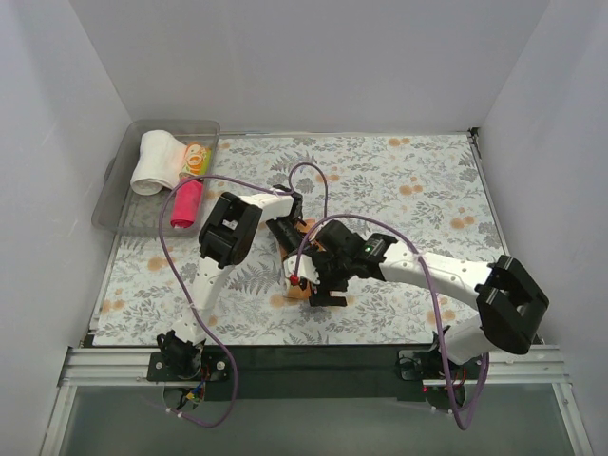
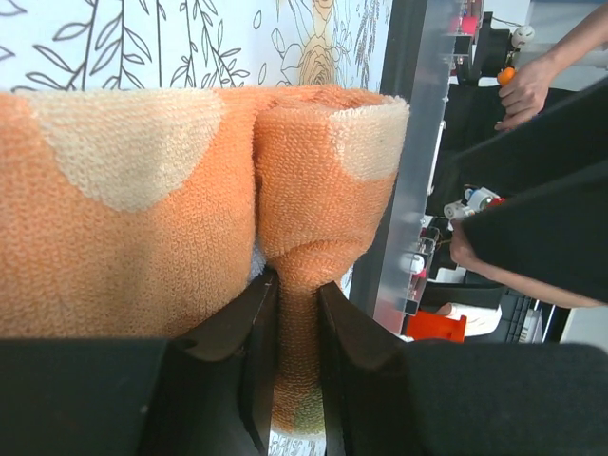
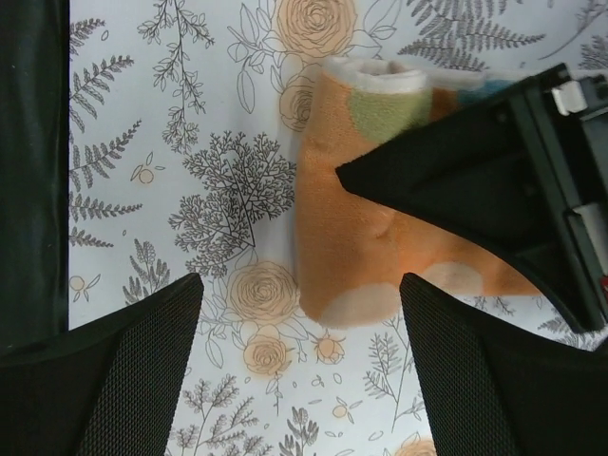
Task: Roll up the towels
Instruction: Roll the towel
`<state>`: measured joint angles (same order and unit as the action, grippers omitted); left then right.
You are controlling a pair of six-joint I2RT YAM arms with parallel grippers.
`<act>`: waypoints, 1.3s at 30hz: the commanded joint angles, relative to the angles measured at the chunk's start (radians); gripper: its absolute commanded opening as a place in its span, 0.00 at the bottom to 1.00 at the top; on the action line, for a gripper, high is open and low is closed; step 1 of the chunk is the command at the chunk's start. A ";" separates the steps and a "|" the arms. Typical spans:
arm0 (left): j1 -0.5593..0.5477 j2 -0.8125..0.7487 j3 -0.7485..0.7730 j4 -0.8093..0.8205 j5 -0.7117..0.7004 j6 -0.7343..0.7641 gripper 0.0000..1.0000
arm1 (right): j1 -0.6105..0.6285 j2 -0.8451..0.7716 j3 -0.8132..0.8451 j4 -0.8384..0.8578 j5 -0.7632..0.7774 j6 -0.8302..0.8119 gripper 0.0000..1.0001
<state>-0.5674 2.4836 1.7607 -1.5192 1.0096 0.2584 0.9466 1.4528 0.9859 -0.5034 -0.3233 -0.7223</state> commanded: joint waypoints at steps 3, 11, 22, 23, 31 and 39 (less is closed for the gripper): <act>0.004 0.083 -0.010 0.246 -0.315 0.096 0.18 | 0.052 0.044 -0.047 0.172 0.082 -0.029 0.74; 0.009 0.078 0.020 0.240 -0.318 0.100 0.20 | 0.063 0.133 -0.118 0.267 0.144 -0.051 0.61; 0.052 -0.083 0.010 0.320 -0.252 0.074 0.29 | 0.040 0.136 -0.145 0.138 -0.008 -0.005 0.01; 0.061 -0.104 0.008 0.326 -0.241 0.074 0.34 | 0.035 0.126 -0.141 0.119 -0.025 -0.002 0.01; 0.191 -0.253 0.057 0.335 -0.204 0.036 0.54 | 0.012 0.110 -0.106 -0.020 -0.148 0.053 0.01; 0.419 -0.521 0.054 0.525 -0.229 -0.112 0.95 | -0.114 0.248 0.029 -0.128 -0.362 0.121 0.01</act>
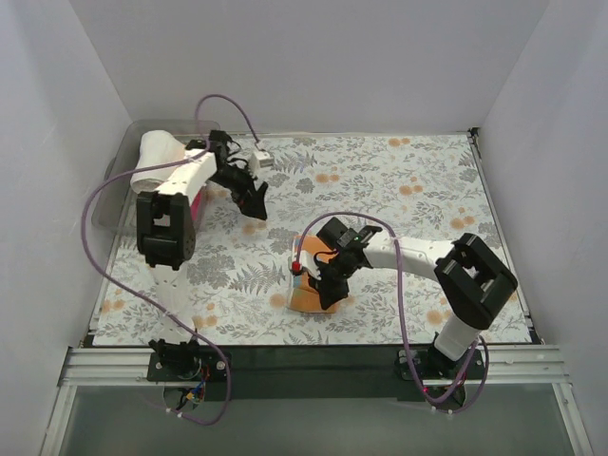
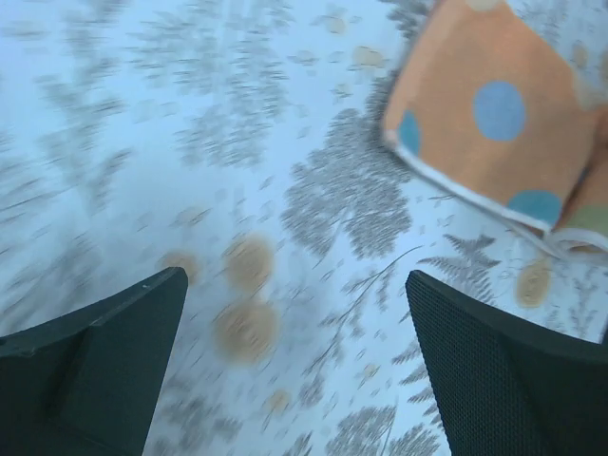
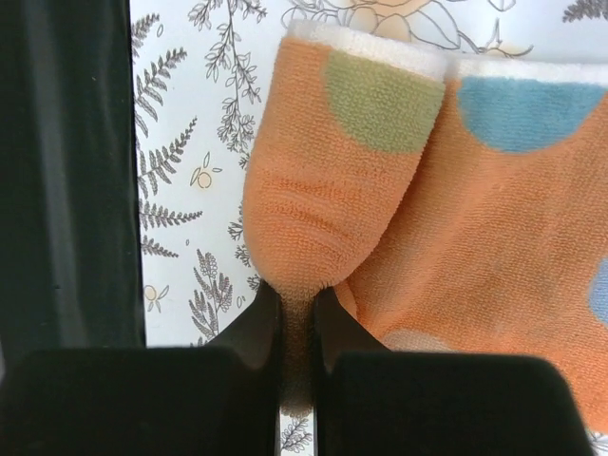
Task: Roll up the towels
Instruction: Roll the towel
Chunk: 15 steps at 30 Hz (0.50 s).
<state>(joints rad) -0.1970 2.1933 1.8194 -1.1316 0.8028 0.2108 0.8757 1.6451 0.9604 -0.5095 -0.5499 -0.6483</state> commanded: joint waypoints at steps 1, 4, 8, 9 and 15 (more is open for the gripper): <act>0.065 -0.315 -0.024 0.170 -0.051 -0.080 0.96 | -0.069 0.074 0.070 -0.136 -0.159 0.047 0.01; 0.076 -0.493 -0.141 0.303 -0.138 -0.173 0.96 | -0.115 0.165 0.142 -0.219 -0.257 0.023 0.01; 0.074 -0.673 -0.299 0.417 -0.110 -0.216 0.97 | -0.167 0.296 0.216 -0.294 -0.370 -0.005 0.01; 0.071 -0.696 -0.316 0.388 -0.084 -0.158 0.98 | -0.175 0.317 0.245 -0.323 -0.393 -0.011 0.01; -0.114 -0.932 -0.650 0.265 -0.201 0.087 0.91 | -0.241 0.473 0.328 -0.403 -0.491 -0.051 0.01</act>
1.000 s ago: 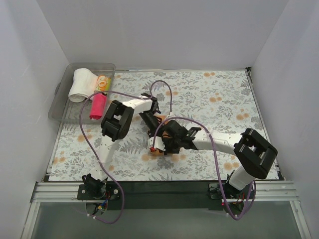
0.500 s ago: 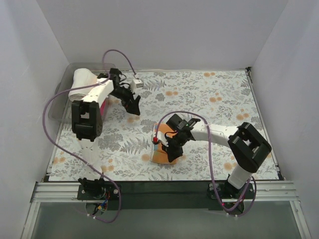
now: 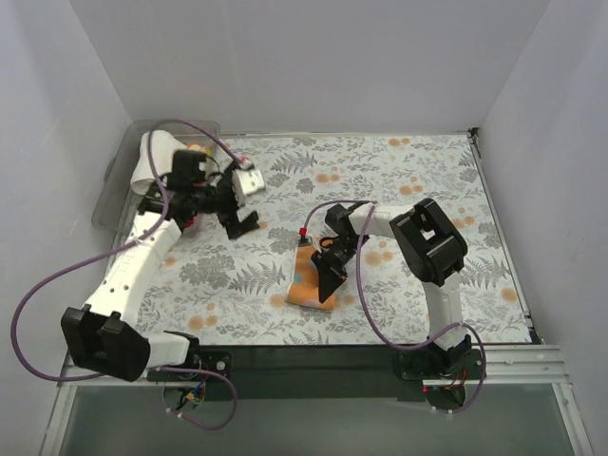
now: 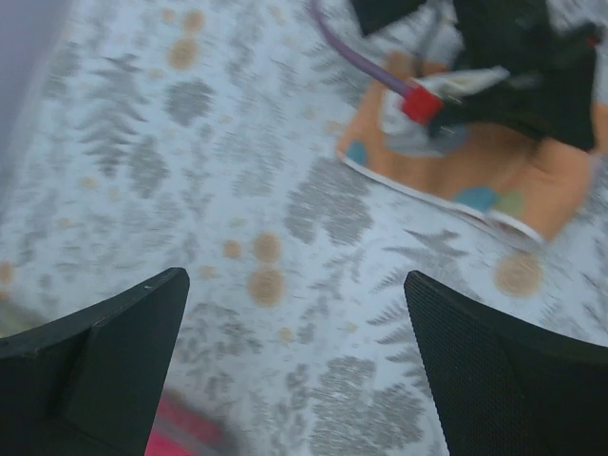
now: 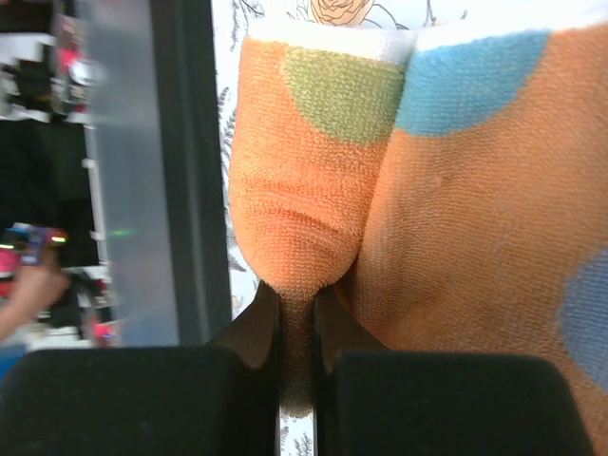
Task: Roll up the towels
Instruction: Roll the towel
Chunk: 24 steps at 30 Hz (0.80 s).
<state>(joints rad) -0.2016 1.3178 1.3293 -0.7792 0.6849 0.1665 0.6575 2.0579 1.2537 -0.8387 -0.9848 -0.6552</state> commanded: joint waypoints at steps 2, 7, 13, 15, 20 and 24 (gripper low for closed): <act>-0.234 -0.135 -0.326 -0.007 -0.134 0.149 0.90 | -0.047 0.113 0.059 -0.085 -0.075 -0.053 0.01; -0.494 -0.220 -0.505 0.173 -0.277 0.143 0.79 | -0.065 0.194 0.110 -0.123 -0.094 -0.073 0.01; -0.640 -0.068 -0.564 0.336 -0.303 0.171 0.67 | -0.071 0.263 0.141 -0.126 -0.081 -0.077 0.01; -0.660 0.015 -0.555 0.371 -0.303 0.179 0.62 | -0.070 0.284 0.148 -0.126 -0.069 -0.077 0.01; -0.699 0.099 -0.555 0.449 -0.301 0.199 0.56 | -0.081 0.309 0.159 -0.125 -0.055 -0.073 0.01; -0.713 0.158 -0.565 0.480 -0.311 0.203 0.47 | -0.084 0.303 0.156 -0.123 -0.058 -0.078 0.01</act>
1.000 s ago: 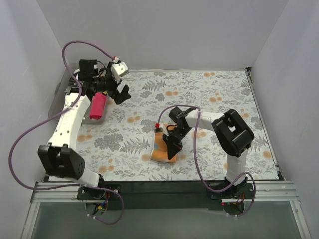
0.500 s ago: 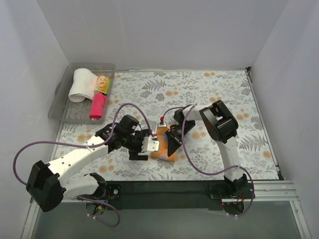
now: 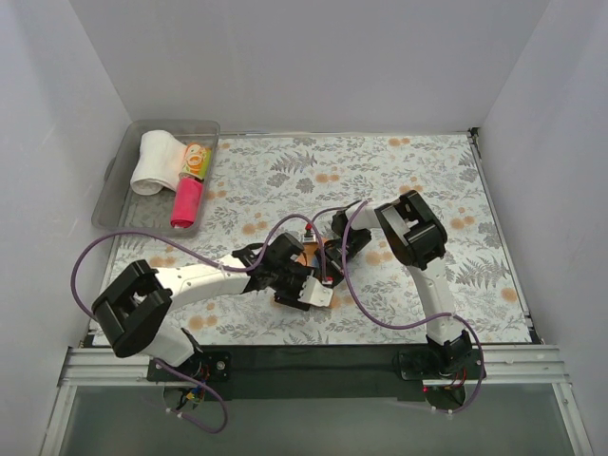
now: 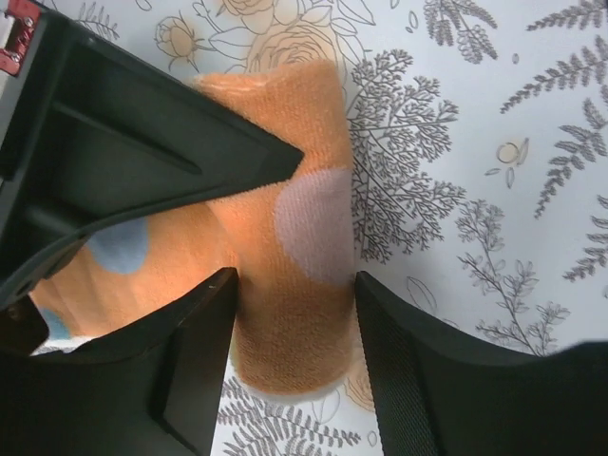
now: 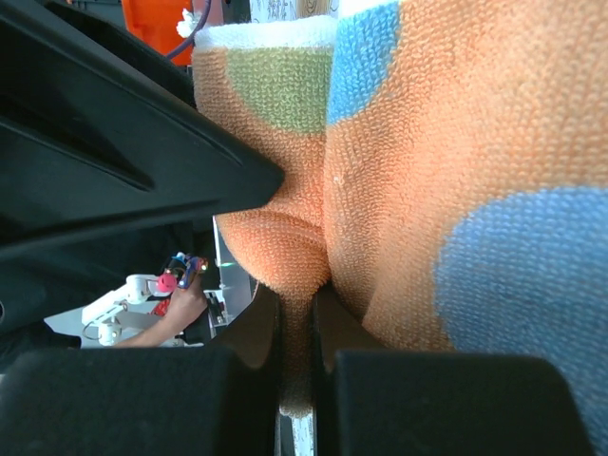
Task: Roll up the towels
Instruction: Roll the towel
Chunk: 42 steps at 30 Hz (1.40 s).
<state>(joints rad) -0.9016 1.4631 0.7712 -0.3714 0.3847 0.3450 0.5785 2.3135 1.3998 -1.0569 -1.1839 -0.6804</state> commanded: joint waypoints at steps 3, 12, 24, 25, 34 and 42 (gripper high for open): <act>-0.019 0.028 -0.012 0.075 -0.007 0.029 0.33 | -0.005 0.040 0.014 0.097 0.155 -0.039 0.03; -0.020 0.075 0.048 -0.201 0.071 0.020 0.00 | -0.083 -0.051 0.109 0.084 0.213 0.044 0.37; 0.105 0.339 0.330 -0.530 0.272 -0.054 0.00 | -0.223 -0.417 0.163 0.055 0.395 0.016 0.75; 0.145 0.376 0.365 -0.584 0.293 -0.054 0.00 | -0.232 -0.475 0.150 0.058 0.406 0.010 0.76; 0.282 0.744 0.709 -0.754 0.376 -0.069 0.02 | -0.172 -0.828 -0.131 0.147 0.536 -0.036 0.76; 0.342 0.911 0.817 -0.797 0.395 -0.067 0.04 | 0.108 -0.876 -0.289 0.299 0.754 0.015 0.72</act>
<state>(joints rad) -0.5758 2.3047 1.5917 -1.2873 0.9882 0.2111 0.6304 1.4357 1.1305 -0.8490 -0.5453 -0.6800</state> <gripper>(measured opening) 0.134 0.727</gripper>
